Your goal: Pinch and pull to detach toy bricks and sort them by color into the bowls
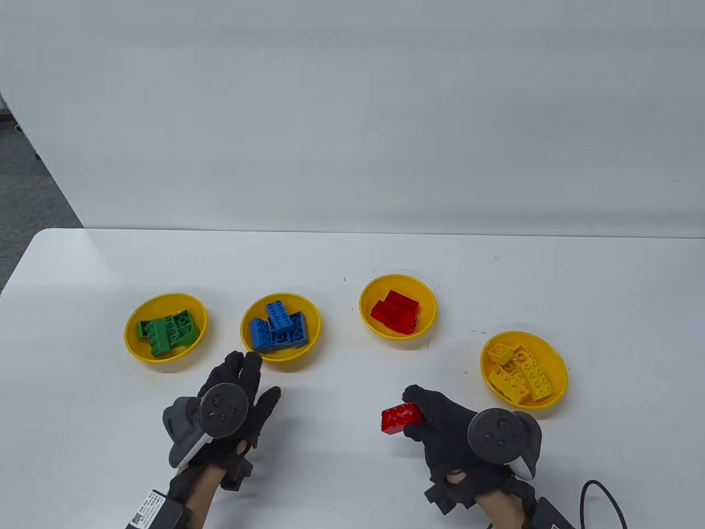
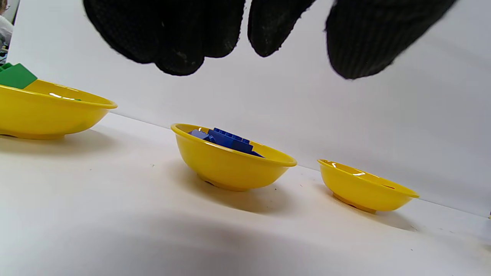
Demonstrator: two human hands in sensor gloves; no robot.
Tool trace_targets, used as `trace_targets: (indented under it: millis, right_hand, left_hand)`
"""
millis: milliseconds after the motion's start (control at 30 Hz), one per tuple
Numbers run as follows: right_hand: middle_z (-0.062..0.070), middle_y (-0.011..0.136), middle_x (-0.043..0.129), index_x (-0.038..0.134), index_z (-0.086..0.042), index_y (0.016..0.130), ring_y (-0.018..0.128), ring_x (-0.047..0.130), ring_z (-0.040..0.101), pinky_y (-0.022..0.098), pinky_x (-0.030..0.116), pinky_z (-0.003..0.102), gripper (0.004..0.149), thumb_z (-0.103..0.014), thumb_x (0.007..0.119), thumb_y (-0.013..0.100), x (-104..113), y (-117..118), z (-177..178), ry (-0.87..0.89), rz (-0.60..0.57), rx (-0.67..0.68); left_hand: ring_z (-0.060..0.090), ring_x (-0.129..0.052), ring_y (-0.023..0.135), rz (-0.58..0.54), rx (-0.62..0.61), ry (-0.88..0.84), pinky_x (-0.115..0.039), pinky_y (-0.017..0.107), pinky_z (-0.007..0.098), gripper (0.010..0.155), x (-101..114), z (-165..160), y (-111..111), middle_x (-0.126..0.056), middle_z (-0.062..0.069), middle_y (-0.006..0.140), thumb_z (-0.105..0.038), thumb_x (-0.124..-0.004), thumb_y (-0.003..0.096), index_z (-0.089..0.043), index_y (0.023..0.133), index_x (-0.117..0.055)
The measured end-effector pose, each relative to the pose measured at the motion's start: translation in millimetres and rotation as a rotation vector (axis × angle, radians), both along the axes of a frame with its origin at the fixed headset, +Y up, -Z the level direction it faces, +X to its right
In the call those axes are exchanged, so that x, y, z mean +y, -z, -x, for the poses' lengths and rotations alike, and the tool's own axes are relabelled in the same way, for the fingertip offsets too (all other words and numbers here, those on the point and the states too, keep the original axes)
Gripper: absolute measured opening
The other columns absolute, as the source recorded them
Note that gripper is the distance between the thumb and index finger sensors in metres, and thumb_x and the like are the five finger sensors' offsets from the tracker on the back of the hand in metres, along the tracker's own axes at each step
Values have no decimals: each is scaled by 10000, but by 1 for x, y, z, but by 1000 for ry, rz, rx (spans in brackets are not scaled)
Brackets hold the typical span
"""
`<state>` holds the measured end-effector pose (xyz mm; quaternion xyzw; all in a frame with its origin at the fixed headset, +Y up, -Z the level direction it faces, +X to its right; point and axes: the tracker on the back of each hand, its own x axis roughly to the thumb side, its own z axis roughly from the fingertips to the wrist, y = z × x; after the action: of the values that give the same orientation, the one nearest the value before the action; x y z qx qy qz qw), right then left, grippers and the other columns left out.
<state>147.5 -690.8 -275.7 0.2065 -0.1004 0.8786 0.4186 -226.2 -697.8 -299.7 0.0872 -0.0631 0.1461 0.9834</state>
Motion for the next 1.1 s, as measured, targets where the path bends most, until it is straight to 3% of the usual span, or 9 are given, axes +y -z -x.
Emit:
trace_targets:
  millis: [200,300,533,633,767,833,900,967,1100]
  right_hand:
    - [311,789,888,795,25,860,522,1022,450,405,827,658,618,-270,869,321,0,6,-14,49,31,-81]
    - [309,798,883,792,20,865,529,1017,452,411,822,660,618,-269,871,324,11,24,-21,83,22,-152]
    - [295,829,861,799,-20,877,574,990,461,435,798,667,612,-284,872,330,48,125,0,-54,50,-317]
    - [300,902,782,817,-95,893,667,923,484,484,744,687,601,-313,867,335,41,175,18,-210,141,-369]
    - [304,973,695,818,-173,916,768,820,530,530,647,743,592,-348,850,352,19,213,37,-287,226,-403]
    - [326,1013,623,773,-119,955,828,739,573,539,570,793,618,-348,821,382,8,223,43,-305,271,-424]
    - [324,1061,499,636,-65,1013,901,632,586,560,508,812,722,-404,786,394,3,228,44,-479,315,-482]
    - [313,1064,487,617,-60,1013,910,630,571,564,515,805,729,-424,765,399,7,225,41,-578,258,-514]
    - [317,1048,523,656,-49,991,887,661,571,557,536,797,693,-394,768,400,30,203,29,-505,157,-490]
  left_hand:
    - [523,-717,969,25,-28,87,-656,676,658,728,-11,-6,-8,-573,250,1122,-547,-834,474,-211,1080,-609]
    - [522,-702,982,14,-38,133,-648,683,659,731,-9,-6,-13,-554,250,1132,-552,-831,473,-221,1083,-602]
    - [522,-695,987,-10,-36,137,-643,685,662,731,-4,-4,-17,-548,249,1135,-553,-830,471,-224,1083,-601]
    - [522,-692,990,-7,-34,153,-644,687,660,731,-4,-2,-18,-544,247,1136,-552,-830,472,-224,1083,-601]
    - [520,-694,991,1,-26,154,-646,686,660,730,-3,1,-17,-542,249,1137,-554,-828,473,-224,1084,-601]
    - [521,-694,990,12,-29,157,-647,687,659,730,-4,2,-15,-542,249,1138,-555,-826,474,-224,1084,-601]
    - [518,-697,989,19,-31,163,-648,685,659,733,-5,2,-14,-542,247,1138,-558,-825,472,-224,1084,-601]
    - [519,-698,988,23,-34,164,-648,686,659,730,-6,1,-14,-543,250,1137,-557,-826,473,-223,1083,-603]
    - [520,-696,989,29,-44,173,-645,687,660,732,-6,-1,-14,-542,248,1138,-557,-826,472,-223,1084,-602]
